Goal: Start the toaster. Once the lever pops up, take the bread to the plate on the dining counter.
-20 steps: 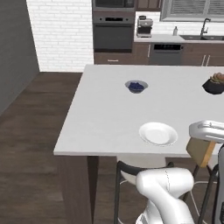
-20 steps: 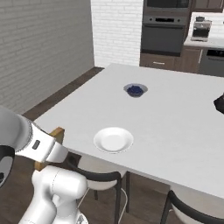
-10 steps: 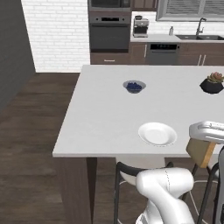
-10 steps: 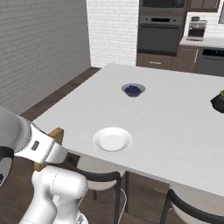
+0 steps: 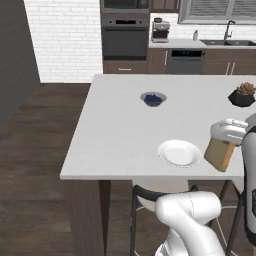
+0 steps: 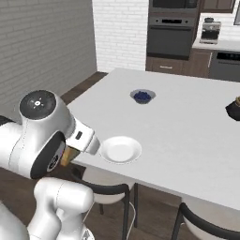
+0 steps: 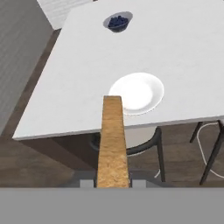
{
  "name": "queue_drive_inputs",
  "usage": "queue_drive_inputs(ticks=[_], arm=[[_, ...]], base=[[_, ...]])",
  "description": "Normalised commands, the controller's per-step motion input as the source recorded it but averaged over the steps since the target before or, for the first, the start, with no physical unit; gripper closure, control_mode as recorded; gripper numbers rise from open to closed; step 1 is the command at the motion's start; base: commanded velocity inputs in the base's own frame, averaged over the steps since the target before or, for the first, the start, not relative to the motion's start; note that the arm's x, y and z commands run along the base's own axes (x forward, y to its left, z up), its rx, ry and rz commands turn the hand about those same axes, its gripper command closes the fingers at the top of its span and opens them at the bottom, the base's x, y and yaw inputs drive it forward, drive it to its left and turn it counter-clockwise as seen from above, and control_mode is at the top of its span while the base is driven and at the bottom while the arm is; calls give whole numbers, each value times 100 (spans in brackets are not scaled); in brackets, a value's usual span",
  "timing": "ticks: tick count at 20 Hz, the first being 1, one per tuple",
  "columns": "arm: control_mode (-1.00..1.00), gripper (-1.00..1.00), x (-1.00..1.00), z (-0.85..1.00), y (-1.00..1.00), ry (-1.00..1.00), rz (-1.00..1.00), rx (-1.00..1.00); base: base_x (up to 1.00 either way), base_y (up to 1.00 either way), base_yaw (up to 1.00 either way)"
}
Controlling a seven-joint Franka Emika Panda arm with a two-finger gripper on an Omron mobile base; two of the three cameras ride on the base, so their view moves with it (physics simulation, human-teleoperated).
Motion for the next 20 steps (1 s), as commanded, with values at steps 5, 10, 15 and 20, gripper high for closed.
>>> queue_drive_inputs(ticks=[5, 10, 15, 20], arm=[[-100, 100, 98, -42, -39, 0, 29, 15], [-100, 100, 75, -56, -1, -2, 19, 10], [-100, 100, 99, -33, -1, 1, 6, 6], [-100, 100, 95, -37, 0, 0, 1, 5]], base=[[0, 0, 0], [0, 0, 0], [0, 0, 0], [0, 0, 0]])
